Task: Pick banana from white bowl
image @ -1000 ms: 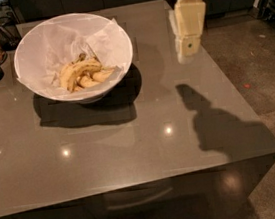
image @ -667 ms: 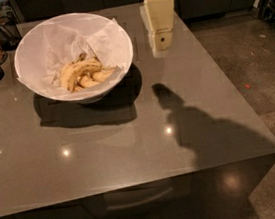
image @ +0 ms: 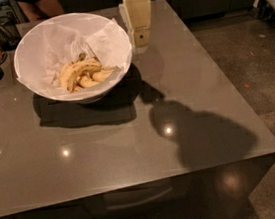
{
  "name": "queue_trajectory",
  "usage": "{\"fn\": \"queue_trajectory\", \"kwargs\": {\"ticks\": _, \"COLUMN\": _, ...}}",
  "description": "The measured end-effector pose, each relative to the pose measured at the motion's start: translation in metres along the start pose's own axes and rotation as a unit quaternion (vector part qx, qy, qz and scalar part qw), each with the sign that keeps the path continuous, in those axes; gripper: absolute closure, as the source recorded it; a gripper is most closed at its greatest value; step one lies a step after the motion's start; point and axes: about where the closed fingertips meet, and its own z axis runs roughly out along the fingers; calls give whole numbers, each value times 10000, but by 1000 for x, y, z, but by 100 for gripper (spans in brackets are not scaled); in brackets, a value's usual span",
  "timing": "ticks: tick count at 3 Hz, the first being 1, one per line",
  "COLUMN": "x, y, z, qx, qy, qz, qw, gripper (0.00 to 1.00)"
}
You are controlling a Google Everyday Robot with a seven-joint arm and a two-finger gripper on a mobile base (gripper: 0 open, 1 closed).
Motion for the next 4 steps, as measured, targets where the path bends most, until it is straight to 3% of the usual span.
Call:
{"fn": "queue_trajectory", "kwargs": {"ticks": 2, "x": -55, "y": -60, "z": 43, "qx": -137, "qy": -263, "qz": -772, "qw": 9966, "gripper": 0}}
{"fn": "queue_trajectory", "kwargs": {"ticks": 3, "x": -61, "y": -71, "z": 43, "qx": 49, "qy": -350, "qz": -771, "qw": 9964, "gripper": 0}}
{"fn": "queue_trajectory", "kwargs": {"ticks": 4, "x": -61, "y": -75, "z": 61, "qx": 14, "qy": -570, "qz": -664, "qw": 9962, "gripper": 0}}
